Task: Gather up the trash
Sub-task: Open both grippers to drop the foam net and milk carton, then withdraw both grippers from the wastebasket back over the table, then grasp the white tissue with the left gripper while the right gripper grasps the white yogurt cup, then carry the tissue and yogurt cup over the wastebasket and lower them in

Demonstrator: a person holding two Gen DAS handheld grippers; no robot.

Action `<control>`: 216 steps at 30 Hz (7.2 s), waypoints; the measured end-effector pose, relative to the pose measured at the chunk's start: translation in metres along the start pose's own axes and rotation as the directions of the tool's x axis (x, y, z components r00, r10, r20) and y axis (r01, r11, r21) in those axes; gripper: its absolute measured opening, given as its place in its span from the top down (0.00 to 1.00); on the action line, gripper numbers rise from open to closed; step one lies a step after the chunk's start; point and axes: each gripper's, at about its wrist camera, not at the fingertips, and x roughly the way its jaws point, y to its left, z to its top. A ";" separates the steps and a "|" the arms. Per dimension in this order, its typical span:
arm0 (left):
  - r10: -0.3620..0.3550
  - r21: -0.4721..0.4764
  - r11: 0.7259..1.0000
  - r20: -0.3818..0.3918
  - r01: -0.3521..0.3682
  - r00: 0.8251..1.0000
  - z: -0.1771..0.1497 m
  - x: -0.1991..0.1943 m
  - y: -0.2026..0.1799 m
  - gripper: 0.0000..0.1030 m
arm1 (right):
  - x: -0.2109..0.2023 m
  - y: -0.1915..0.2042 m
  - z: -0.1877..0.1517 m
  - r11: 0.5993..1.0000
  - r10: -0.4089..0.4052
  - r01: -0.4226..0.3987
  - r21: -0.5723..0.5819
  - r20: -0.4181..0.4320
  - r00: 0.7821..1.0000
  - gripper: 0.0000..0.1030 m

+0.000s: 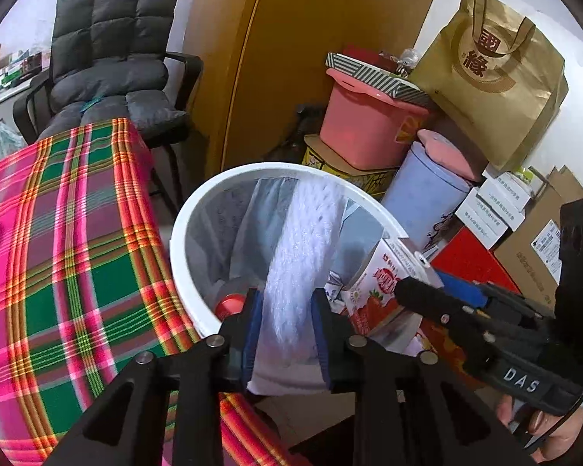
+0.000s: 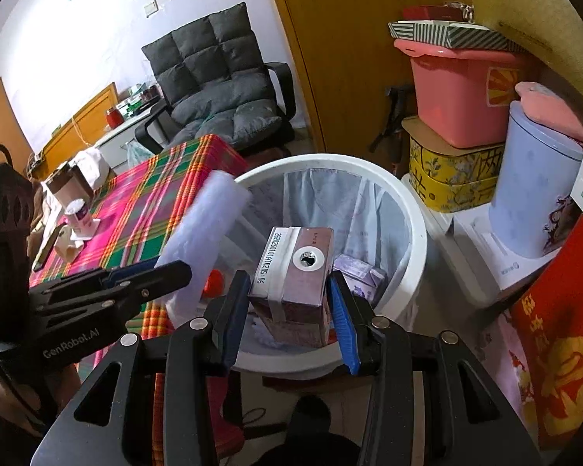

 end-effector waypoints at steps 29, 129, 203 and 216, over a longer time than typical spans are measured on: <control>0.095 -0.128 0.988 0.087 -0.084 0.992 -0.031 -0.086 0.047 0.69 | -0.031 0.063 -0.004 0.990 0.081 -0.073 -0.119 0.065 0.995 0.50; 0.495 -0.530 0.758 0.089 -0.380 0.864 -0.069 -0.184 0.322 0.92 | 0.129 0.263 0.055 0.891 0.212 -0.245 -0.383 -0.126 0.969 0.39; 0.353 -0.303 0.901 0.100 -0.310 0.930 -0.080 -0.166 0.144 0.92 | -0.002 0.150 0.002 0.953 0.133 -0.125 -0.275 0.013 0.991 0.89; 0.296 -0.213 0.939 0.097 -0.271 0.950 -0.061 -0.142 0.096 0.92 | -0.016 0.111 -0.001 0.976 0.100 -0.087 -0.201 0.057 0.993 0.89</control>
